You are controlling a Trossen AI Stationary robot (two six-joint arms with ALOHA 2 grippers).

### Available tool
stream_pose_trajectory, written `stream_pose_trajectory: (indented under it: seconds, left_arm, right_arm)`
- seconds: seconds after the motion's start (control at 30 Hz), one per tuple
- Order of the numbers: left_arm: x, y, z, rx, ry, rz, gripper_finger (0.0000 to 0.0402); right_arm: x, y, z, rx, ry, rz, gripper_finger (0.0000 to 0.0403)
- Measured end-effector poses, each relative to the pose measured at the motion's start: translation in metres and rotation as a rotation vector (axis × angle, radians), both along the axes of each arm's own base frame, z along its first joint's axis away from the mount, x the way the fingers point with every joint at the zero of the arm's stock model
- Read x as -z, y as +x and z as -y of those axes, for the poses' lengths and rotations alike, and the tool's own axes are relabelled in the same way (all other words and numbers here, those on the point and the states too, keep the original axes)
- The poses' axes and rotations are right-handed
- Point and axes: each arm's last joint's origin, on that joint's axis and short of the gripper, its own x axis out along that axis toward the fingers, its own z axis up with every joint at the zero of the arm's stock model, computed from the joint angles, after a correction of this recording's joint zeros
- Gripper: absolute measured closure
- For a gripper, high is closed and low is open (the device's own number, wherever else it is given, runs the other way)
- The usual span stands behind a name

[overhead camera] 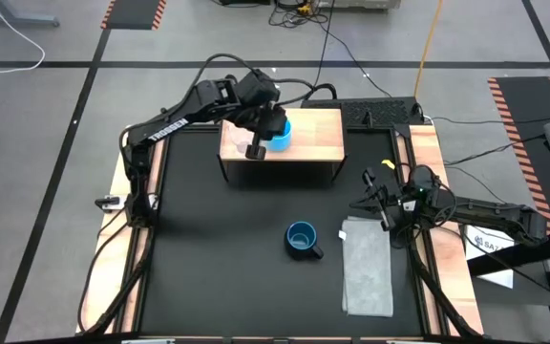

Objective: Stack small to large cups/mugs on shelf
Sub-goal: Put the black mug on the shelf

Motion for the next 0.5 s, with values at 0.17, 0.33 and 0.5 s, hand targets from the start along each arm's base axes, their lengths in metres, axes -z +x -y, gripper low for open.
stream_pose_trajectory:
  seconds: [0.17,0.33,0.5]
  left_arm:
    - [-0.001,0.004,0.008,0.073,0.014,0.014,0.0398]
    - [-0.005,0.005,0.009,0.055,0.012,0.056,0.0399]
    - [-0.03,-0.006,0.007,-0.03,-0.017,0.215,0.04]
  right_arm:
    - [0.0,0.0,0.0,0.0,0.001,0.0,0.0403]
    - [0.0,0.0,0.0,0.0,0.001,-0.001,0.0403]
    - [0.0,0.0,0.0,0.0,0.001,0.0,0.0403]
